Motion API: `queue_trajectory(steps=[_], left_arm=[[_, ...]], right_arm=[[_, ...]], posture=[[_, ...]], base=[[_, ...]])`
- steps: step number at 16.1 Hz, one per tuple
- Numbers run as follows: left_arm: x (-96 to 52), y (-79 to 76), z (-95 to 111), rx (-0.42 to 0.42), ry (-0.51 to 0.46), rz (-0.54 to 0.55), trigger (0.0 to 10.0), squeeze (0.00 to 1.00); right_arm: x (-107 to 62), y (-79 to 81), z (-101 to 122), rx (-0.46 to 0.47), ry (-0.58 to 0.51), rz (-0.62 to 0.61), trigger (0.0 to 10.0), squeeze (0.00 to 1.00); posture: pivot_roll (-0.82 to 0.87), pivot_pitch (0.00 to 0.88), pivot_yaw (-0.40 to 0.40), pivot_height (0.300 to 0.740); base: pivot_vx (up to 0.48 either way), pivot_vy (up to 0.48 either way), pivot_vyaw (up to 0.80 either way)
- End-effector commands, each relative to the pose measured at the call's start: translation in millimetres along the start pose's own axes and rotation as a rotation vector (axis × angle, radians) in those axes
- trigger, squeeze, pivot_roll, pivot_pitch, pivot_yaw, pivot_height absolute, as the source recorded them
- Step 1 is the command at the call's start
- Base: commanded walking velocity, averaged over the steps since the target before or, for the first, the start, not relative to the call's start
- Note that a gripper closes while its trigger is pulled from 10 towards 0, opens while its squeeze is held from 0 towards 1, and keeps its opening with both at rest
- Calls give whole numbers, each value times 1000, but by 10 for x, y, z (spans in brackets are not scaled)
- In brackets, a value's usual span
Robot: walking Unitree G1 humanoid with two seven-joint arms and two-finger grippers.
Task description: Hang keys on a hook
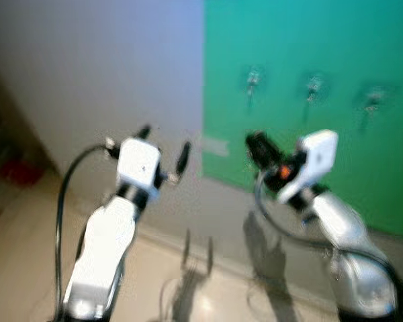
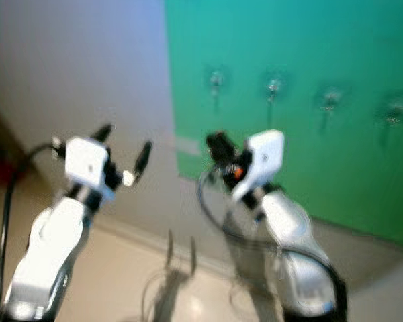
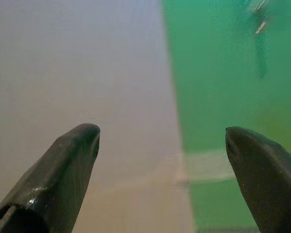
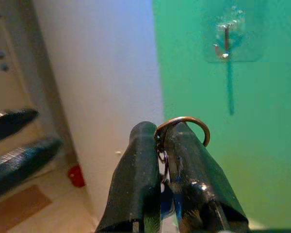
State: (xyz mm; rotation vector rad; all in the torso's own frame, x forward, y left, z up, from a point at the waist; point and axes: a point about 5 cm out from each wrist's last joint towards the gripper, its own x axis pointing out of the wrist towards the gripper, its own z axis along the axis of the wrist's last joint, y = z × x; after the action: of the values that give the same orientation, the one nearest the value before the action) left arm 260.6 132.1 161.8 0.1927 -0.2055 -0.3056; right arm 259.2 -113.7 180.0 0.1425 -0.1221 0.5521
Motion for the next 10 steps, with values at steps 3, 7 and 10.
queue_trajectory(steps=[3,7,10], left_arm=[[40,-18,27,-16,-16,-3,10000,0],[23,-12,54,-32,-44,-31,10000,0],[23,-31,62,-42,-46,-49,10000,0]], right_arm=[[-26,-55,16,-1,3,-13,10000,0],[-37,-66,-17,3,11,-34,10000,0],[-35,-72,13,18,-5,-42,10000,0]], posture=[[-18,0,15,740],[-19,0,18,740],[-19,0,21,740]], base=[[0,0,0],[151,0,0],[337,0,0]])
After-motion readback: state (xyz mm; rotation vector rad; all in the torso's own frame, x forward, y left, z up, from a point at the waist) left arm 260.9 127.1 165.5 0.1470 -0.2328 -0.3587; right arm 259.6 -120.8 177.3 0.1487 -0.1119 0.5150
